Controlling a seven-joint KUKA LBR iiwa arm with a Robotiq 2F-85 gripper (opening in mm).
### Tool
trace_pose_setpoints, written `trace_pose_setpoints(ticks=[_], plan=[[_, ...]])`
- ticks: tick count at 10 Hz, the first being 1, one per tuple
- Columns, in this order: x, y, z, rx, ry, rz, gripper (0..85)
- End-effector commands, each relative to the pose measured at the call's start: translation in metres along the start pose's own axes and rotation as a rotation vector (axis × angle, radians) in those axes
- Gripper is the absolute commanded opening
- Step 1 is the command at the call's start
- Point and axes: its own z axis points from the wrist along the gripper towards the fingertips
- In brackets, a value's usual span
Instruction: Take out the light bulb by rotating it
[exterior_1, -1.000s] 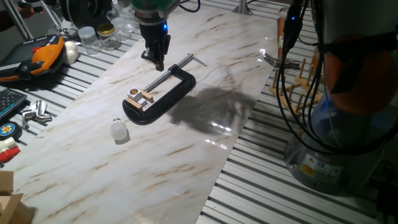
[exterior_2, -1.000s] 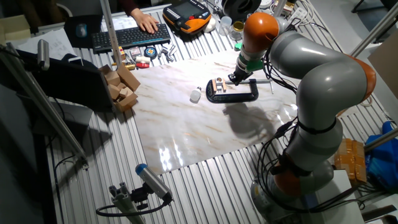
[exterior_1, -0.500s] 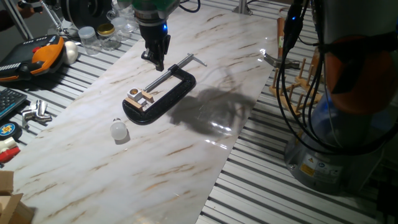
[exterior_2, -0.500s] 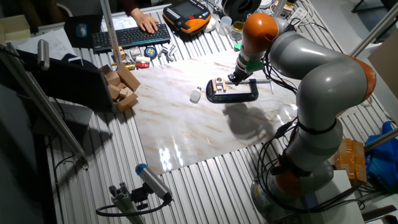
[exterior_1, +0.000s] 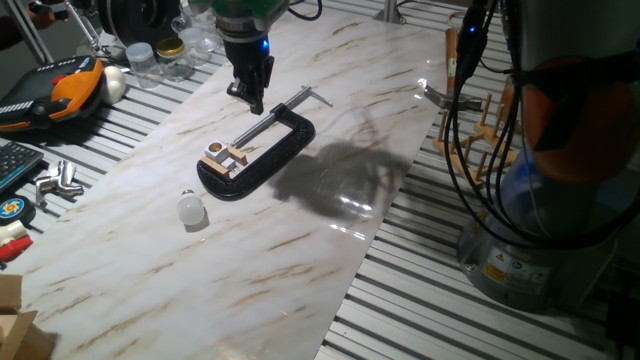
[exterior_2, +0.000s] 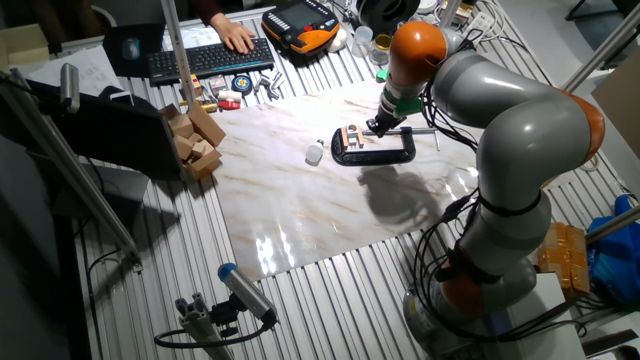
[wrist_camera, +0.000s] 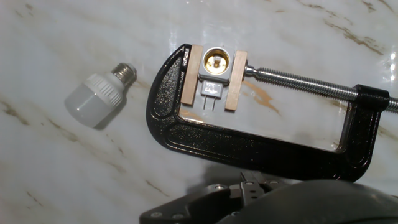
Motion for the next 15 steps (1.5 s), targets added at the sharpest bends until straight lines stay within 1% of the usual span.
trace_pose_setpoints(ticks=[1,5,10,15], plan=[[0.0,0.0,0.0001,0.0,0.0,0.0,0.0],[0.0,0.0,0.0001,0.0,-0.002,0.002,0.0],[0.0003,0.0004,0.0006,0.003,-0.012,0.0,0.0],[0.0016,0.0017,0.0017,0.005,-0.014,0.0,0.0]])
